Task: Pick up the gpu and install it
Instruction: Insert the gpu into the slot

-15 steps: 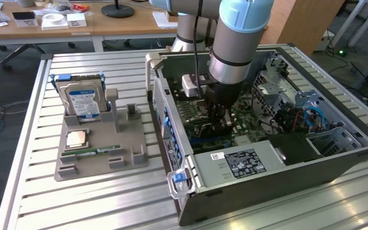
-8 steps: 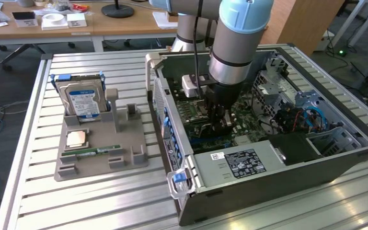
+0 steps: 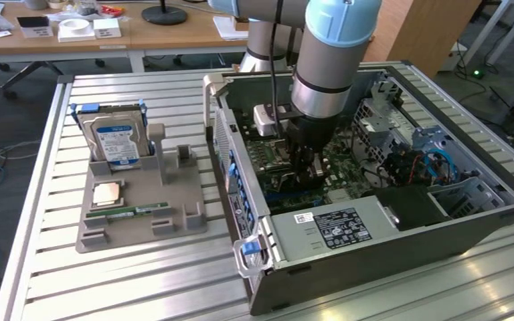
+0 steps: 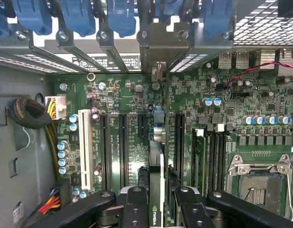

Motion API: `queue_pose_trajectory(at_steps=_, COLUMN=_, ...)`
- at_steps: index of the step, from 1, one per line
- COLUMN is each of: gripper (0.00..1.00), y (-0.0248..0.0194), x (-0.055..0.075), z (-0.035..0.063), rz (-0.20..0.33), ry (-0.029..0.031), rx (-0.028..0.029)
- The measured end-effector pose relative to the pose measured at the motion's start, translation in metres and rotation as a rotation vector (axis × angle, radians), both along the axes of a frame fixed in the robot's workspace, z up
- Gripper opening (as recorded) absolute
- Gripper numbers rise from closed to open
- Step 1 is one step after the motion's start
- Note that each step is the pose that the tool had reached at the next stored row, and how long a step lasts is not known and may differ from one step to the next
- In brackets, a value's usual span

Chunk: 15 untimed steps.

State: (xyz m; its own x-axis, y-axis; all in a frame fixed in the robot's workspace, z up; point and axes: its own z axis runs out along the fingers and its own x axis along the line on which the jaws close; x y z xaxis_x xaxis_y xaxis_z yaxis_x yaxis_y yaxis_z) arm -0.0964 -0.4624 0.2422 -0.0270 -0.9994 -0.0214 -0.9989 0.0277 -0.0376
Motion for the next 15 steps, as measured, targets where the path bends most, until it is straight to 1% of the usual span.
queue_pose_trajectory(at_steps=15, gripper=0.26, y=0.0, x=-0.0025, z=0.0, rz=0.0, ry=-0.0001, rx=0.0)
